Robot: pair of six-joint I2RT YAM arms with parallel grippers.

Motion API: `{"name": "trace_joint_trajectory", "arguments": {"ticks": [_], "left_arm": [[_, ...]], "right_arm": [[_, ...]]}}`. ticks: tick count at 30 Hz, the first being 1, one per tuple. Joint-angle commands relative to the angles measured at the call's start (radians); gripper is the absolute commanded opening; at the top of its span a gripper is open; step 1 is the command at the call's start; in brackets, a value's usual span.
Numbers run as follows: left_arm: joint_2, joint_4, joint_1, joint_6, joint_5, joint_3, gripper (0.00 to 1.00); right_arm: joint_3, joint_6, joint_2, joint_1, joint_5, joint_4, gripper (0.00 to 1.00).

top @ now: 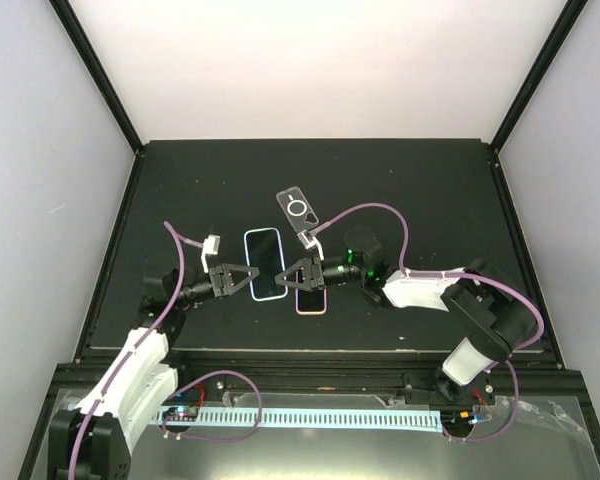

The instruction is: Put the phone into the phone case

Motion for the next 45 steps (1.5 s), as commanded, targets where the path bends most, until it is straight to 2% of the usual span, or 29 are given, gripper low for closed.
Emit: {"name": "trace_joint_trajectory", "arguments": {"ticks": [1,4,10,13,16,21,22,28,32,40,45], "left_arm": [[-0.019,-0.136,0.001,0.208,-0.065,0.093,0.01],[-0.028,-0.180,0.001,0.234,-0.059,0.110,0.02],[-0.043,-0.166,0.000,0.202,0.002,0.123,0.02],[-0.043,-0.144,-0.001,0.177,0.047,0.125,0.02],[-0.041,-0.124,-0.002,0.164,0.097,0.126,0.02],[-0.031,-0.097,-0.007,0.152,0.161,0.122,0.02],[-0.033,-0.099,-0.009,0.151,0.166,0.122,0.02],[-0.034,-0.095,-0.018,0.136,0.202,0.124,0.02],[-0.031,-0.116,-0.027,0.155,0.224,0.131,0.02],[-0.026,-0.145,-0.033,0.173,0.224,0.138,0.02],[-0.033,-0.341,-0.033,0.299,0.149,0.191,0.02]], "right_arm": [[-0.009,0.096,-0.022,0.002,-0.014,0.098,0.02],[-0.007,0.090,-0.034,0.003,-0.003,0.070,0.03],[0.027,-0.063,-0.092,0.001,0.043,-0.148,0.28],[0.056,-0.141,-0.136,0.001,0.084,-0.265,0.44],[0.091,-0.203,-0.177,-0.001,0.142,-0.379,0.54],[0.136,-0.239,-0.201,-0.010,0.203,-0.474,0.70],[0.150,-0.248,-0.205,-0.015,0.224,-0.496,0.71],[0.193,-0.267,-0.221,-0.038,0.270,-0.538,0.71],[0.227,-0.284,-0.212,-0.037,0.259,-0.542,0.67],[0.249,-0.258,-0.196,-0.038,0.222,-0.500,0.50],[0.250,-0.249,-0.205,-0.038,0.218,-0.498,0.34]]}}
